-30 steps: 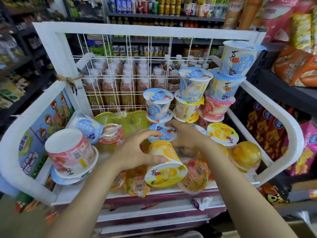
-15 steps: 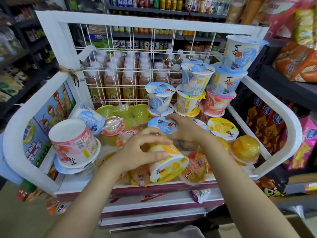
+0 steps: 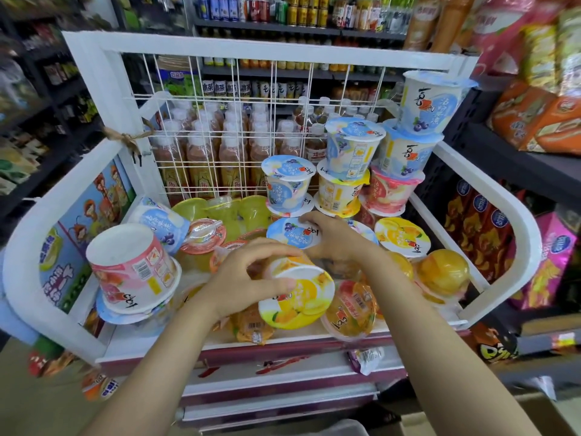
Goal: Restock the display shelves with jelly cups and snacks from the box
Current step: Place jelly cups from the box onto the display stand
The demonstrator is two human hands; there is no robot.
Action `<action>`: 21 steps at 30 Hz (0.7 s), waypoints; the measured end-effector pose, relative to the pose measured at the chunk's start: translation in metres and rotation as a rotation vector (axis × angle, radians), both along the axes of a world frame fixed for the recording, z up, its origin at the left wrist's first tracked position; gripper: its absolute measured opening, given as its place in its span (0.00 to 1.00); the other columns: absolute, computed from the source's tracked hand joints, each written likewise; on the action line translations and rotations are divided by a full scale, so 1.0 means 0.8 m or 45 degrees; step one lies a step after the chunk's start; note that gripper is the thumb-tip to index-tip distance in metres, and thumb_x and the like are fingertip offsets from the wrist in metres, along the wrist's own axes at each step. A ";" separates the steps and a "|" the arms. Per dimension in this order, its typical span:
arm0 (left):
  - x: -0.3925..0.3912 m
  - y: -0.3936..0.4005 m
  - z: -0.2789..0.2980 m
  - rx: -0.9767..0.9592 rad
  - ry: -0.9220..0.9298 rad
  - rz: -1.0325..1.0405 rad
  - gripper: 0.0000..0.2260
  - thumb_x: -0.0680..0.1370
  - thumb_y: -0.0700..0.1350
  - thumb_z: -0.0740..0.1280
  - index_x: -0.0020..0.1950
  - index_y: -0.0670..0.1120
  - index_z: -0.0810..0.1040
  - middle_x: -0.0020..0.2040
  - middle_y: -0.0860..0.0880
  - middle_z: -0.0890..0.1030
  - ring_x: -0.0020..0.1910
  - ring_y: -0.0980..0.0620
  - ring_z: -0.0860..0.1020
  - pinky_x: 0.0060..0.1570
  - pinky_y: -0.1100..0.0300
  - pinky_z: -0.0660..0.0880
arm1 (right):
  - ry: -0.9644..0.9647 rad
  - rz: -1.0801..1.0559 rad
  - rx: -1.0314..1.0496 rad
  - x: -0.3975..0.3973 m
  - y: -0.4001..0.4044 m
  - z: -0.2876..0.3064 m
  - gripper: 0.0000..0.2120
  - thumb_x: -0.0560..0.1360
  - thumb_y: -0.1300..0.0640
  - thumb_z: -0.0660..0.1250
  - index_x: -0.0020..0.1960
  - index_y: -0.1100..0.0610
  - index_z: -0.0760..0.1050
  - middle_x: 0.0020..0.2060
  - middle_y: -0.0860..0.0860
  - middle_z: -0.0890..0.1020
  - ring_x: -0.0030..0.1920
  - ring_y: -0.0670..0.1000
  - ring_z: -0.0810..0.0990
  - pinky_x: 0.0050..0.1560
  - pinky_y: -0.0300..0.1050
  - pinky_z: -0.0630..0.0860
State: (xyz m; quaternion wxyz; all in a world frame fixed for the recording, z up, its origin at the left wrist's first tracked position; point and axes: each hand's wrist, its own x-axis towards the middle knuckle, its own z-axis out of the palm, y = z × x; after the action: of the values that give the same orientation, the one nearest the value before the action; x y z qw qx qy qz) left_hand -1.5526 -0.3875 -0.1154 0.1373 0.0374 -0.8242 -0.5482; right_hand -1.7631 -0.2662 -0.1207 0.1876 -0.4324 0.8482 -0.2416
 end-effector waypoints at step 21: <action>-0.103 -0.046 0.095 0.197 0.257 0.497 0.27 0.73 0.55 0.75 0.70 0.53 0.73 0.62 0.57 0.79 0.60 0.61 0.78 0.56 0.63 0.75 | -0.026 -0.201 -0.954 0.017 -0.028 0.095 0.24 0.71 0.51 0.77 0.63 0.53 0.74 0.51 0.45 0.82 0.49 0.44 0.81 0.49 0.43 0.79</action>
State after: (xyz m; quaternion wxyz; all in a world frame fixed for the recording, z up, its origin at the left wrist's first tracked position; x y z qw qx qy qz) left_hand -1.6353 -0.4240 -0.0397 0.3192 0.1516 -0.7389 -0.5737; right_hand -1.7493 -0.2882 -0.0443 0.0058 -0.4021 0.7299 -0.5528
